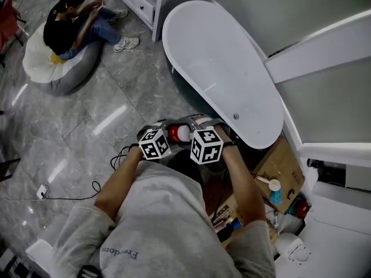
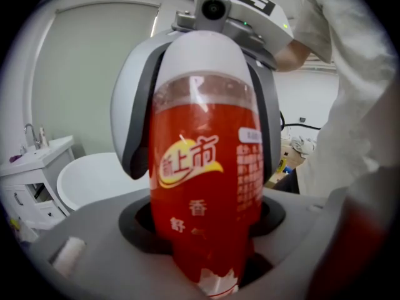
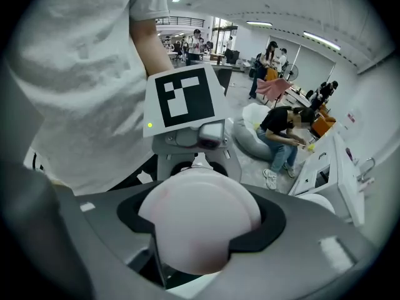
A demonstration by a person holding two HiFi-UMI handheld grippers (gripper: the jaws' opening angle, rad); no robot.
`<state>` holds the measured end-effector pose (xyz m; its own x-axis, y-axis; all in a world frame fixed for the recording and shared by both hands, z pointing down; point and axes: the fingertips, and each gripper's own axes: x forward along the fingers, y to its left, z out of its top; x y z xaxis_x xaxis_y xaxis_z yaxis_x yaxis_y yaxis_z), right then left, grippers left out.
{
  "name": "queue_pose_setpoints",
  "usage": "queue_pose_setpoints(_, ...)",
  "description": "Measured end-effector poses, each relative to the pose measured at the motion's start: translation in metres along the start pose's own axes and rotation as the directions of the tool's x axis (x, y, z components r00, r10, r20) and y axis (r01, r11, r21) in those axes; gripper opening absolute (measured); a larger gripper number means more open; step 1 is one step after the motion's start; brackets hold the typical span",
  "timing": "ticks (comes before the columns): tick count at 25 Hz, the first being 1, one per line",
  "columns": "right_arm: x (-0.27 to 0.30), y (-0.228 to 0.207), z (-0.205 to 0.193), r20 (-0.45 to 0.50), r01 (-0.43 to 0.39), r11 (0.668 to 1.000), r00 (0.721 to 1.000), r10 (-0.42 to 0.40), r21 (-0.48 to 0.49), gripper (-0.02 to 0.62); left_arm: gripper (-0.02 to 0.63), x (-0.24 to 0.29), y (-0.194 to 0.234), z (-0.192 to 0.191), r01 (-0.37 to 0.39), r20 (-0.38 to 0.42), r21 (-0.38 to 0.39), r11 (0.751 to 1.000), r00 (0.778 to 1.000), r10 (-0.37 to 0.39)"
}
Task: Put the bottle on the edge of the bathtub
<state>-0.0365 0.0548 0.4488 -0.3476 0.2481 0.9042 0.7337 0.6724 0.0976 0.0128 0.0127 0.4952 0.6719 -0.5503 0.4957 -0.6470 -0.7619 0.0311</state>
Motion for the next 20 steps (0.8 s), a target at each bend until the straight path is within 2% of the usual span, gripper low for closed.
queue_pose_setpoints(4, 0.011, -0.004, -0.014, -0.035, 0.021, 0.998, 0.999, -0.019, 0.055, 0.291, 0.345, 0.004, 0.011, -0.009, -0.050, 0.014, -0.089, 0.995, 0.999, 0.051)
queue_pose_setpoints(8, 0.022, -0.013, -0.043, -0.058, 0.015, 0.992, 0.998, -0.008, 0.125, 0.290, 0.348, 0.003, 0.024, -0.020, -0.104, 0.016, -0.172, 0.979, 0.994, 0.109)
queue_pose_setpoints(10, 0.030, -0.015, -0.061, -0.082, 0.008, 0.987, 0.997, 0.005, 0.160, 0.290, 0.347, -0.002, 0.028, -0.028, -0.138, 0.017, -0.223, 0.965, 0.989, 0.145)
queue_pose_setpoints(14, 0.048, -0.019, -0.117, -0.155, 0.036, 0.961, 0.988, 0.007, 0.272, 0.290, 0.345, -0.010, 0.039, -0.041, -0.207, 0.040, -0.348, 0.914, 0.971, 0.235)
queue_pose_setpoints(17, 0.062, -0.025, -0.165, -0.188, 0.086, 0.900, 0.982, -0.005, 0.427, 0.290, 0.345, -0.014, 0.045, -0.049, -0.240, 0.041, -0.408, 0.881, 0.959, 0.281)
queue_pose_setpoints(20, 0.075, -0.031, -0.210, -0.199, 0.142, 0.785, 0.980, -0.025, 0.602, 0.290, 0.345, -0.012, 0.050, -0.052, -0.252, 0.046, -0.467, 0.848, 0.950, 0.308)
